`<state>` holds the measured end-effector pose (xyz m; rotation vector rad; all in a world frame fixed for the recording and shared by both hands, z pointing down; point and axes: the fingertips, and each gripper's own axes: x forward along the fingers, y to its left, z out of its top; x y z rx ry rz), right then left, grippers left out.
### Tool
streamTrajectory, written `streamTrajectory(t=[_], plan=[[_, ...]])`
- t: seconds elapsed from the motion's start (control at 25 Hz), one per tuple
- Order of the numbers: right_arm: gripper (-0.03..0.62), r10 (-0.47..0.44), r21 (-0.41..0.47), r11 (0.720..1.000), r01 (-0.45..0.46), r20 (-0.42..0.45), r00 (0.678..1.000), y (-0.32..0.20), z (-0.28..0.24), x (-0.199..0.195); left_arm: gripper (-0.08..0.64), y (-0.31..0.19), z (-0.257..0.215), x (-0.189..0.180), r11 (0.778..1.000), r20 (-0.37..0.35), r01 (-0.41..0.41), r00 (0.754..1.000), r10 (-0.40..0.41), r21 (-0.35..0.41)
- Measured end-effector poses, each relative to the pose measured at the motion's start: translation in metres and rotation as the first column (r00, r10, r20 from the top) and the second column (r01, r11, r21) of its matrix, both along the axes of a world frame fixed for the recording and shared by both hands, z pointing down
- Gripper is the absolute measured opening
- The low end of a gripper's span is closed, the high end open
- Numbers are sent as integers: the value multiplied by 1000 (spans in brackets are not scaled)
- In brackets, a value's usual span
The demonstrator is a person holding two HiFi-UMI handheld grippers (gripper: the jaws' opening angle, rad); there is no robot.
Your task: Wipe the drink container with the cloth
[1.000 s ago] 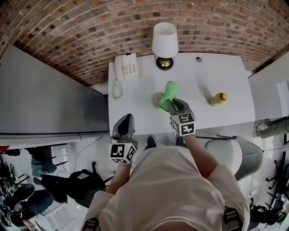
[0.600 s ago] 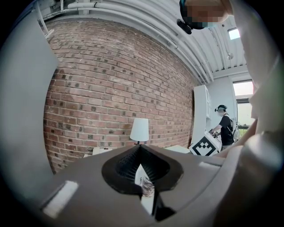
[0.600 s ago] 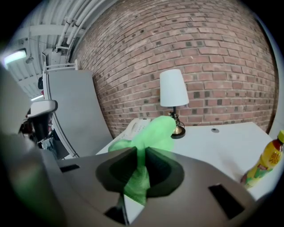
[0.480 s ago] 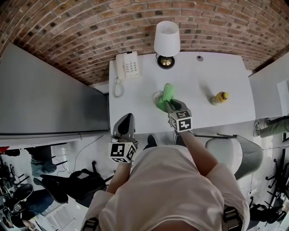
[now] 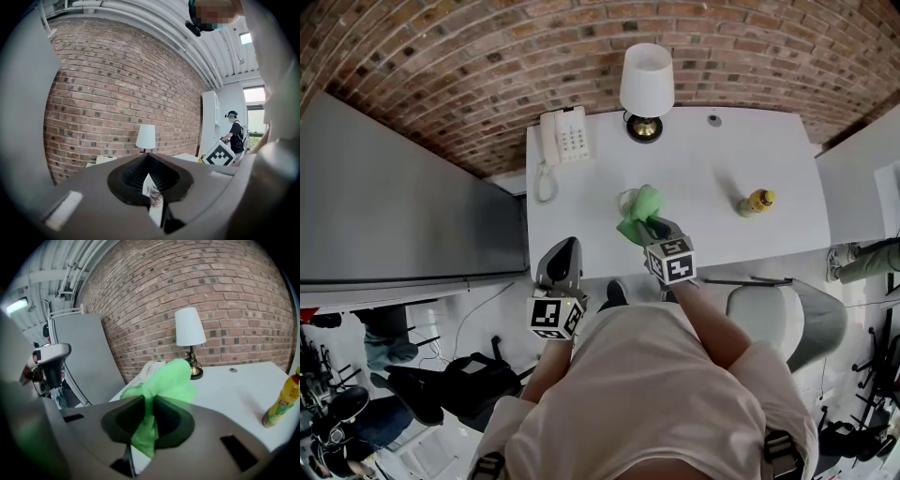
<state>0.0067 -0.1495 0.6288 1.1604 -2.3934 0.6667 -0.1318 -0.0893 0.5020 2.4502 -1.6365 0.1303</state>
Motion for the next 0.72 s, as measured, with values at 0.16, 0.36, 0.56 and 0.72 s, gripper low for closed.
streamTrajectory(t=[0.16, 0.36, 0.56, 0.72], plan=[[61, -21, -27, 999, 21, 9, 1000, 10, 5, -10, 11, 0, -1, 2, 1000, -1, -11, 1000, 11, 9], [61, -85, -46, 995, 86, 25, 996, 27, 4, -28, 11, 0, 0, 2, 1000, -5, -12, 1000, 12, 8], [61, -71, 39, 997, 72, -30, 997, 18, -24, -12, 11, 0, -1, 1, 1000, 1, -6, 1000, 6, 11], [61, -11, 113, 994, 15, -33, 999, -8, -55, 9, 11, 0, 0, -3, 1000, -2, 3, 1000, -3, 8]])
